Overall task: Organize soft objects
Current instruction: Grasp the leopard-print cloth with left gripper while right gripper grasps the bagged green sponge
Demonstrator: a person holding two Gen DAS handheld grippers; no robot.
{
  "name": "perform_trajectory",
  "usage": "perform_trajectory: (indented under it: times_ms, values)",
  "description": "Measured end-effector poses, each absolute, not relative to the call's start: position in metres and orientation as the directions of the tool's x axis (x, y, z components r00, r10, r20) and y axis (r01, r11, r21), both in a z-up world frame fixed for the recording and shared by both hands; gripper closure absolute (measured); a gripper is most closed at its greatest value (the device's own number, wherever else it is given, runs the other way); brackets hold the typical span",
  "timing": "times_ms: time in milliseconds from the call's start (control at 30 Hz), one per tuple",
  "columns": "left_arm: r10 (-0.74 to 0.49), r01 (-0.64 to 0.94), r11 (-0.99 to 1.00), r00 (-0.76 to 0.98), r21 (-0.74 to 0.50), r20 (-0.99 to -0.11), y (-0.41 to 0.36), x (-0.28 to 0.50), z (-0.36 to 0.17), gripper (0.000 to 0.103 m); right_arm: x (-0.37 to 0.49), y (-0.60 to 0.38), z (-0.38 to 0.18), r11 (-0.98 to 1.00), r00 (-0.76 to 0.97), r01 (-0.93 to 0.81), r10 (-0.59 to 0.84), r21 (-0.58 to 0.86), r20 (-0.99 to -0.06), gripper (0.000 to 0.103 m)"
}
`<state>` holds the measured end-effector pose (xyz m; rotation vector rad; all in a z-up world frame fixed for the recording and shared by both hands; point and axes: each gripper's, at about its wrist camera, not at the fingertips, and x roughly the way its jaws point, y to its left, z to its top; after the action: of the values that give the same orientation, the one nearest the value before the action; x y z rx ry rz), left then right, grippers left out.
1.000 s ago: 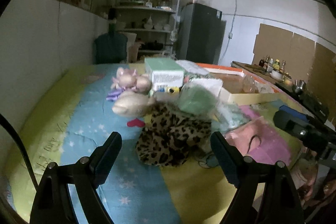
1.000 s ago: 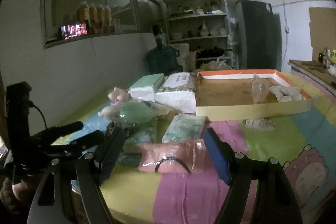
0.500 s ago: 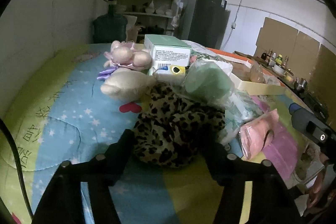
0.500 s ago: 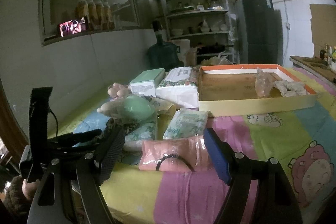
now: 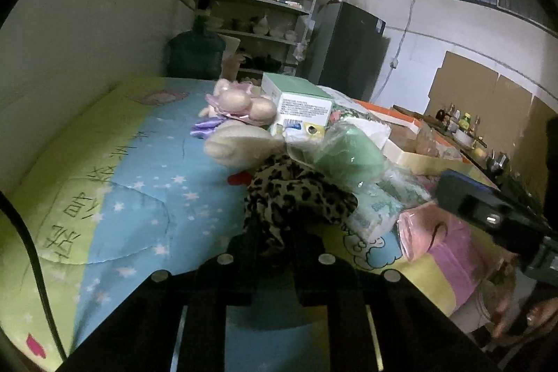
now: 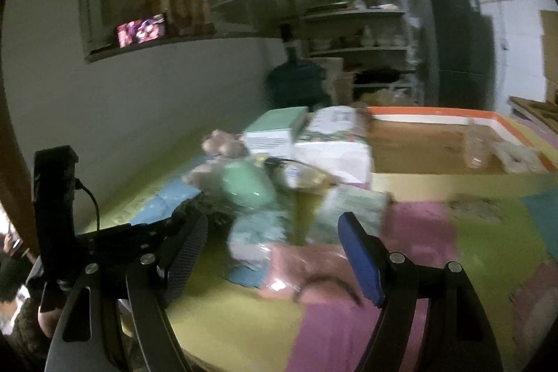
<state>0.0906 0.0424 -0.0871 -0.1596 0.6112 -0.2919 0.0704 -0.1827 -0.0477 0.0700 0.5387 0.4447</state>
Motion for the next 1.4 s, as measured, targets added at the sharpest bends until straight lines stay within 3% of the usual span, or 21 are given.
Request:
perform_trajectory:
  times_ms: [533,567,600,633,1400]
  values:
    - [-0.34,0.233,0.937,0.774,-0.259,-0.535,0.048,0.092,-0.084,0.088,0.134,-0.126,-0.058,0.88,0.695,-0.475,0.395,0.029,-0.6,0.025]
    - [-0.337,0.232,0.938,0.774,-0.256,-0.535,0.048,0.091,-0.083,0.088,0.135,-0.126,-0.058,0.88,0.695,-0.474,0.393,0.027,-0.602,0.032]
    - [-0.338,0.231,0.938,0.774,-0.258,-0.535,0.048,0.092,-0.083,0.088,0.135,-0.124,-0.058,0.88,0.693,-0.475,0.392,0.026,-0.606,0.049]
    - [-0.339,0.231,0.938,0.775,-0.259,-0.534,0.048,0.092,-0.084,0.088,0.135,-0.123,-0.058,0.881,0.69,-0.472,0.387,0.025,-0.611,0.052]
    - [-0.336,0.234,0.937,0.811,-0.26,-0.478,0.052,0.084,-0.06,0.088,0.107,-0.141,-0.027,0.887,0.741,-0.458,0.418,0.061,-0.526,0.056]
